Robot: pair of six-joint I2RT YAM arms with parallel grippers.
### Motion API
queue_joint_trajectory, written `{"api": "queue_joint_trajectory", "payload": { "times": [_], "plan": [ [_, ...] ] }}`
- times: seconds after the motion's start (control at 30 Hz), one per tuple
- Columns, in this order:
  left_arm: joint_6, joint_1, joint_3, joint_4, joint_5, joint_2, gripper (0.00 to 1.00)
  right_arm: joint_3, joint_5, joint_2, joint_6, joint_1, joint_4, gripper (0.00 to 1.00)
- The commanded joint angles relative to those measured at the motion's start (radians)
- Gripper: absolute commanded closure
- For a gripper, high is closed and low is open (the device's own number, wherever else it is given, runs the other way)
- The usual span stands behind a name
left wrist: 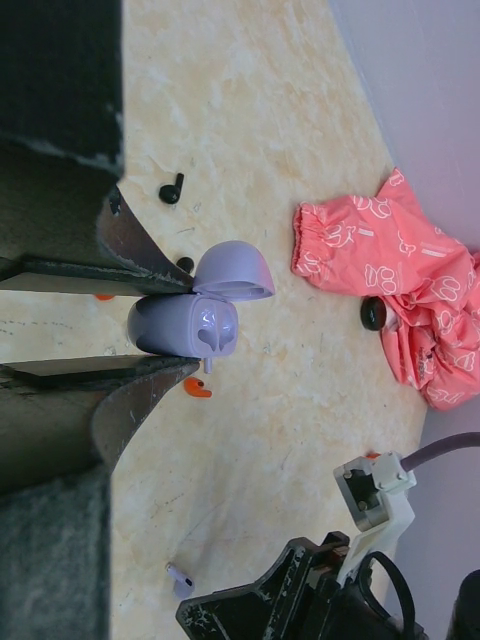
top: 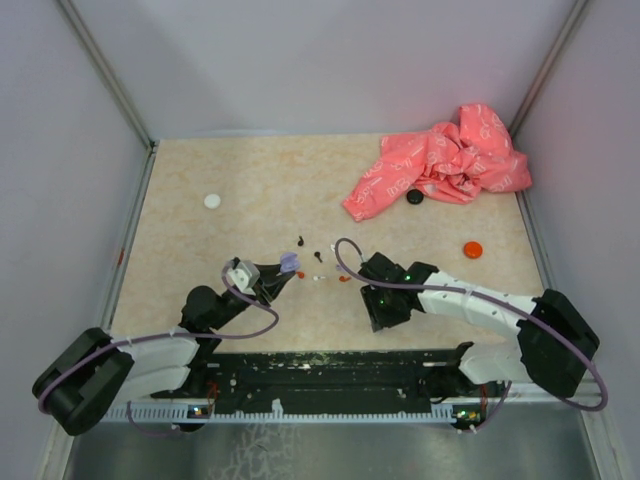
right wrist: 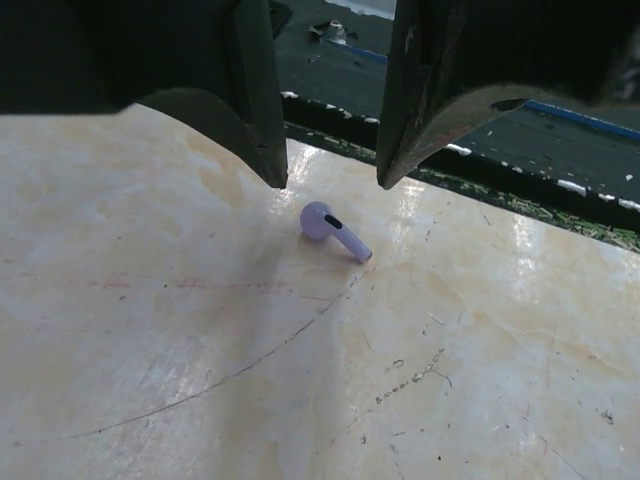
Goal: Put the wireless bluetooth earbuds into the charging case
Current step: Pick up the earbud from the center of the board.
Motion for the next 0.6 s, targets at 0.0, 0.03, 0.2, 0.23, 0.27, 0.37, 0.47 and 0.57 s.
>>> {"api": "queue_joint_trajectory", "payload": {
  "times": [0.0,0.03,0.2,0.23,0.27,0.37,0.47,0.57],
  "plan": [
    [-0.012,-0.003,-0.005,0.007,0.016,-0.019,0.99,0.0,0.022,0.033,0.067,0.024,0.01,0.59],
    [-0.013,-0.003,-0.005,0.006,0.016,-0.02,0.99,-0.004,0.023,0.04,0.07,0.025,0.012,0.6],
    [-0.012,-0.003,-0.005,0.003,0.017,-0.022,0.99,-0.003,0.042,0.082,0.063,0.027,0.023,0.66],
    [-0.011,-0.003,-0.005,0.003,0.016,-0.021,0.99,-0.001,0.043,0.089,0.062,0.027,0.031,0.67],
    [-0.01,-0.003,-0.005,0.001,0.013,-0.021,0.99,-0.001,0.046,0.097,0.059,0.028,0.036,0.67],
    [-0.008,-0.003,-0.005,0.002,0.011,-0.022,0.99,0.003,0.05,0.131,0.052,0.027,0.05,0.71],
    [-0.007,-0.003,-0.005,-0.002,0.009,-0.024,0.99,0.013,0.057,0.166,0.041,0.027,0.057,0.74],
    [-0.005,-0.003,-0.006,-0.008,0.006,-0.031,0.99,0.036,0.078,0.194,0.02,0.027,0.054,0.75]
  ]
}}
